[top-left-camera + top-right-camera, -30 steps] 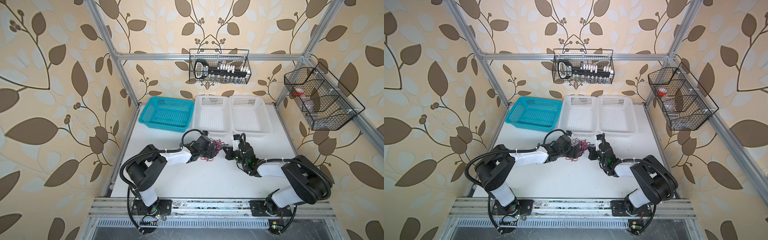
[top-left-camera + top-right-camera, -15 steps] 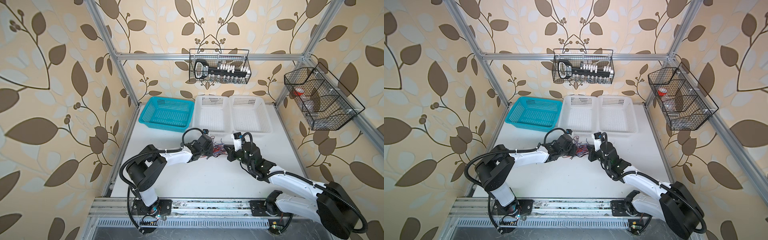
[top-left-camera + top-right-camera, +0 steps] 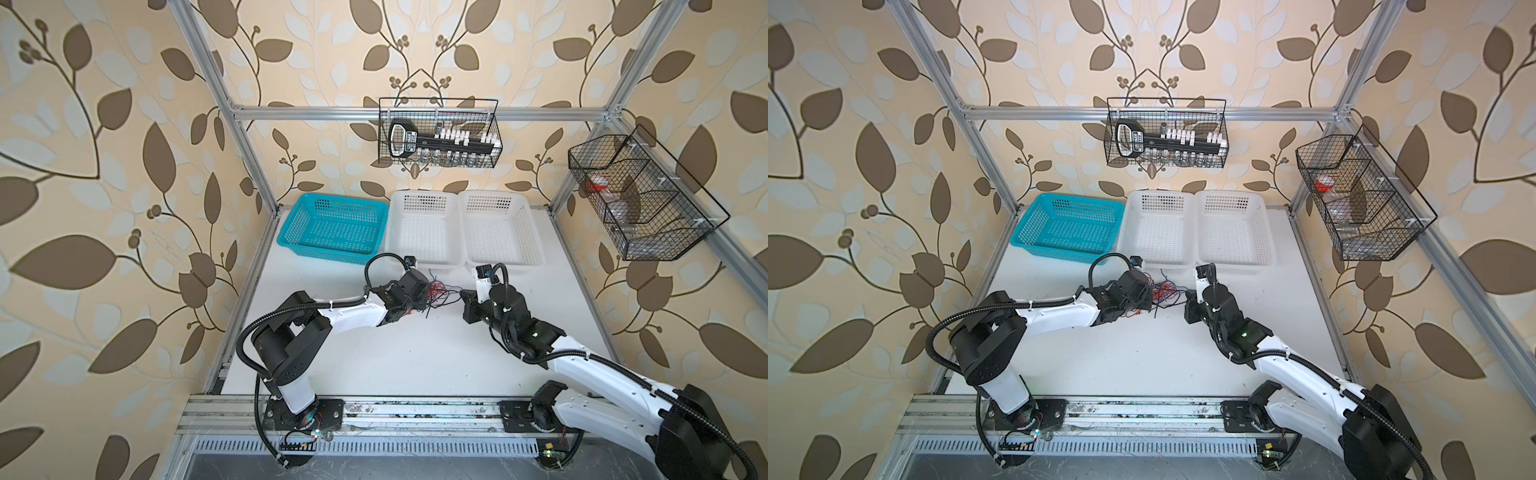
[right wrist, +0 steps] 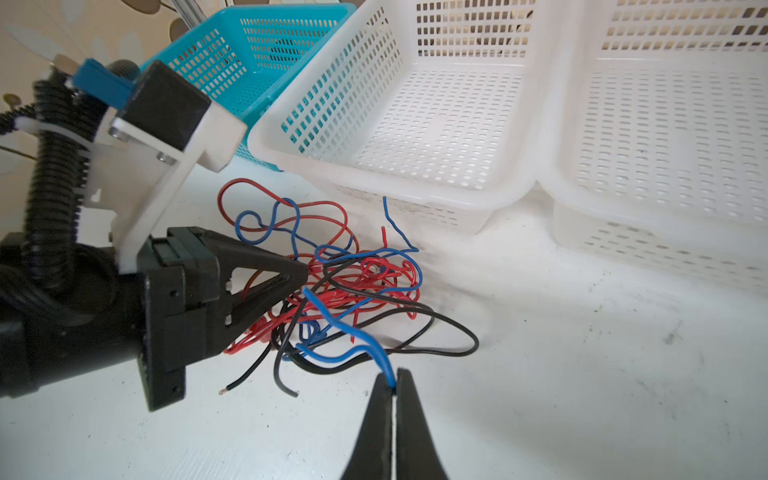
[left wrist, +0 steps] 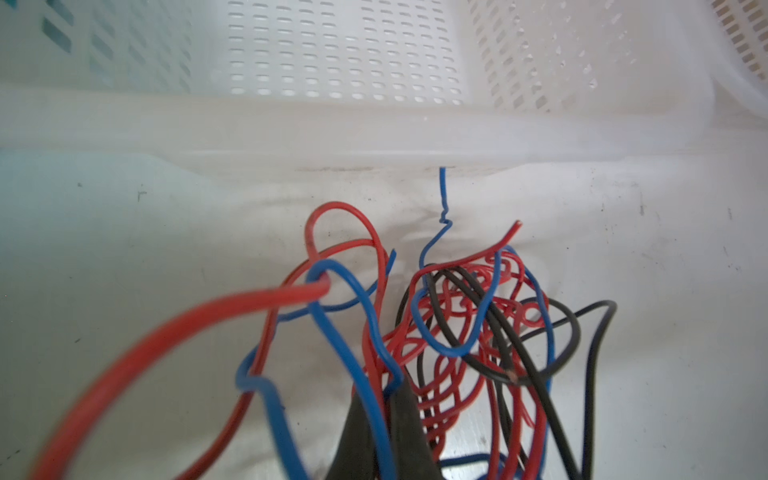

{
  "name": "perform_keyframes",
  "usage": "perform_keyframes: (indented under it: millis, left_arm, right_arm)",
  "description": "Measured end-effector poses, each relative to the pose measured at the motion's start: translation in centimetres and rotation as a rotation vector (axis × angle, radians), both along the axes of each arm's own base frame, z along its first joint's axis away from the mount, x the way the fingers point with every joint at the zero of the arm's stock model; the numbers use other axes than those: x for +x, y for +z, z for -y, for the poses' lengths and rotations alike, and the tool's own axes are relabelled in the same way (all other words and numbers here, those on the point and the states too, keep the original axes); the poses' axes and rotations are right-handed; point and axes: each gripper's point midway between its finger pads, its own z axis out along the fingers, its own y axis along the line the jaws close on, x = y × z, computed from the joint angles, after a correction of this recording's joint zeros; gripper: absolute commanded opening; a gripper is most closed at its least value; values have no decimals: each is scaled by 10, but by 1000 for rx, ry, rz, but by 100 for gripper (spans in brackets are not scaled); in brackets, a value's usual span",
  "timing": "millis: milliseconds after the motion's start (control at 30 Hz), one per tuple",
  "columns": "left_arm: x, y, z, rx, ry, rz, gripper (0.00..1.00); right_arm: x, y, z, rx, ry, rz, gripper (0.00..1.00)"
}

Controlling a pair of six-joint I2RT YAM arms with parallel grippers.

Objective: Untangle the cables

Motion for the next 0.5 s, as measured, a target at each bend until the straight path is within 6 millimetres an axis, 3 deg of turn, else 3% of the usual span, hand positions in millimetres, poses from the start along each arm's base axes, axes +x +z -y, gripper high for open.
perform_keyframes:
  millis: [233,333,400,500]
  left_arm:
    - [0,25,0,-31,13,59,0]
    - [-1,26,-2,-32,17,65,0]
    - [-2,14,-23,49,64,56,0]
    - [-13,-19,-65,194,126,-12,0]
  right_arm:
    - [1,8,24,43,-52,-14,0]
    - [0,9,28,56,-52,-23,0]
    - [4,13,47,55,-120,-9,0]
    - [9,26,68,71,-194,37,0]
